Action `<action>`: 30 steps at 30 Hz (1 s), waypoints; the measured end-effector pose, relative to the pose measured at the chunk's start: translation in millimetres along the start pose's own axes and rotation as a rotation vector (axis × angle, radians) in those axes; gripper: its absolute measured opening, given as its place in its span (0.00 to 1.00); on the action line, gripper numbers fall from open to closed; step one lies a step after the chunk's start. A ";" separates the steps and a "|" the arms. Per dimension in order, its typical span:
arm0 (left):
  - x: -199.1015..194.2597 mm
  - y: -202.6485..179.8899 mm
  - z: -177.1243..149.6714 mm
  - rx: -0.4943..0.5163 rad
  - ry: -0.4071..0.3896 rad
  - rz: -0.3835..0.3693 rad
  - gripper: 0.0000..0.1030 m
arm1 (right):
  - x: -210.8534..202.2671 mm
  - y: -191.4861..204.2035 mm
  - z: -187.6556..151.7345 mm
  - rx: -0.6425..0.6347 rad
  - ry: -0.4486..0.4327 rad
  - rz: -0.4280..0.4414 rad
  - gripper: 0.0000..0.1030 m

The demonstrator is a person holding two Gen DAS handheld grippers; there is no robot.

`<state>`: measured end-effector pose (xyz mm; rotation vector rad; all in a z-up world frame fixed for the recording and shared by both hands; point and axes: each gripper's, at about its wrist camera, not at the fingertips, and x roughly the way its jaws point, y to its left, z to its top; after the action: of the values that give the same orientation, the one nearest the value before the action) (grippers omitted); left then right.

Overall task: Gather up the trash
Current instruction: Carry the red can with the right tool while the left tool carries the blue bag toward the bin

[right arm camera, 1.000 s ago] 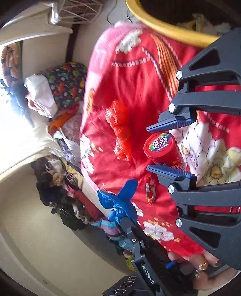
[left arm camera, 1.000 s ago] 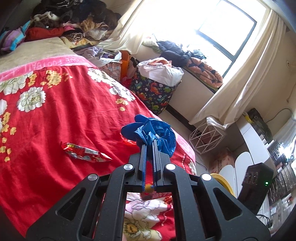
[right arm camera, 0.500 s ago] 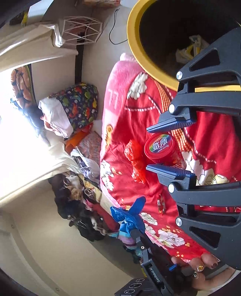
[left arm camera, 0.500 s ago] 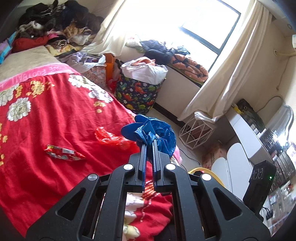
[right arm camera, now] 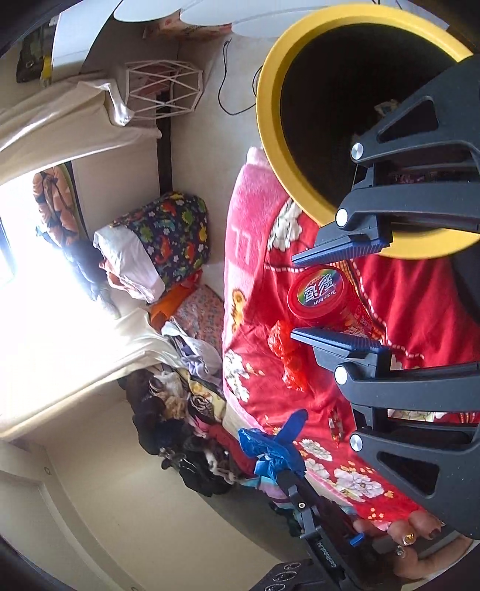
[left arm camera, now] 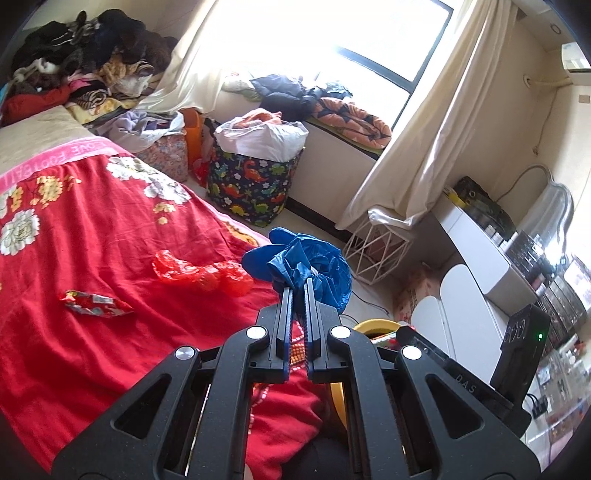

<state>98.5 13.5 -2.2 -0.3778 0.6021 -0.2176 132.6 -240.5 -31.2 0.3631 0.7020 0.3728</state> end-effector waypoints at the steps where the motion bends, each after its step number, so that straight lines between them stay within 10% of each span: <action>1: 1.1 -2.5 -0.6 0.005 0.003 -0.003 0.02 | -2.2 -2.8 0.1 0.004 -0.003 -0.005 0.32; 30: 29.3 -66.0 -22.4 0.133 0.080 -0.079 0.02 | -47.0 -70.3 1.3 0.103 -0.087 -0.132 0.31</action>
<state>103.0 -61.7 -7.3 -0.2659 0.6484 -0.3481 115.1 -323.1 -35.3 0.4253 0.6573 0.1949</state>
